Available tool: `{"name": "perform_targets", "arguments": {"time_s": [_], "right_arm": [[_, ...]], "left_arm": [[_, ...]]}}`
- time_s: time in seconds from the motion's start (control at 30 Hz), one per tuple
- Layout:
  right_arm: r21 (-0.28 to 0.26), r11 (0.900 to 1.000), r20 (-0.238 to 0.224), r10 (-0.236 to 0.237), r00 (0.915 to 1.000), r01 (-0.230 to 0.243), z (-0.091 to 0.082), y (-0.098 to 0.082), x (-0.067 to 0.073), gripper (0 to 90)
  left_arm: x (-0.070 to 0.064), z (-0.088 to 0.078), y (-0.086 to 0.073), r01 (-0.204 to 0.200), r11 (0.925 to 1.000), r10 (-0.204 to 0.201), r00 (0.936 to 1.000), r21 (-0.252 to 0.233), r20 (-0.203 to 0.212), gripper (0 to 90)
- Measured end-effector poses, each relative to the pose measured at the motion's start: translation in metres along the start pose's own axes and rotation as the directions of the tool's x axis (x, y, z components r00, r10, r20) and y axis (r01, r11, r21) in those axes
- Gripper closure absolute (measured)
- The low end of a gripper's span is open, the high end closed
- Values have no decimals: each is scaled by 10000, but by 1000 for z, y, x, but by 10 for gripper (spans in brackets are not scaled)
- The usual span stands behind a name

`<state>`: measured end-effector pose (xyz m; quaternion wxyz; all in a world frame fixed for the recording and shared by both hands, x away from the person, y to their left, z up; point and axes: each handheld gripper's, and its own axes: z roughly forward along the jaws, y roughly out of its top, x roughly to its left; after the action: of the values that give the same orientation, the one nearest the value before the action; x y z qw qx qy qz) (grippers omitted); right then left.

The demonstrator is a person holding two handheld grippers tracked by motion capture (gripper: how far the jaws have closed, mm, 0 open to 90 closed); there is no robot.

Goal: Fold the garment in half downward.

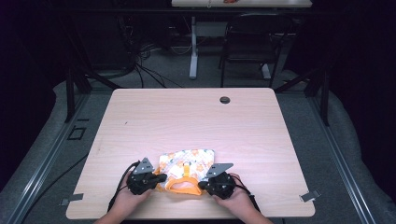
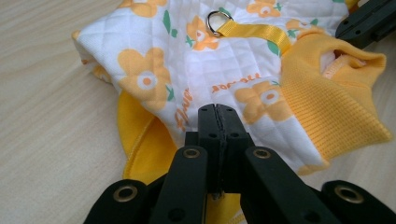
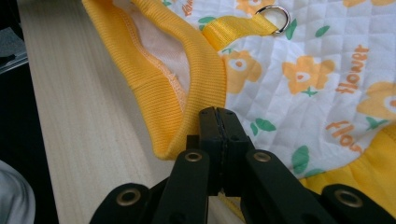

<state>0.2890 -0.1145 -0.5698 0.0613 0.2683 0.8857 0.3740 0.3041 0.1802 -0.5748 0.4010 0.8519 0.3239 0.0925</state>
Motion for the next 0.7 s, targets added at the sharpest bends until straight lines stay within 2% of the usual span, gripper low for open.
{"name": "perform_targets", "arguments": {"time_s": [0.23,0.27,0.33,0.37,0.57,0.63,0.7], "right_arm": [[16,9998,170,205,9996,-205,2,4,-9,900],[-89,9993,128,353,9993,-352,3,4,-11,900],[-28,9994,143,346,9993,-346,3,4,-13,900],[-174,9984,185,543,9984,-540,4,5,-16,900],[-31,9992,484,388,9981,-387,4,9,-22,900],[52,9993,631,372,9973,-376,6,12,-27,900],[7,9989,706,463,9964,-464,7,13,-30,900]], "left_arm": [[5,6,8,-295,9995,298,9990,87,-338,897],[5,6,8,-295,9995,298,9990,87,-338,897],[6,9,9,-249,9997,251,9989,54,-384,896],[7,10,10,-205,9998,207,9989,52,-415,897],[13,17,18,-221,9998,223,9980,28,-600,897],[17,21,19,-35,9999,29,9979,-98,-651,897],[19,22,20,-62,9999,52,9977,-142,-677,897]]}}
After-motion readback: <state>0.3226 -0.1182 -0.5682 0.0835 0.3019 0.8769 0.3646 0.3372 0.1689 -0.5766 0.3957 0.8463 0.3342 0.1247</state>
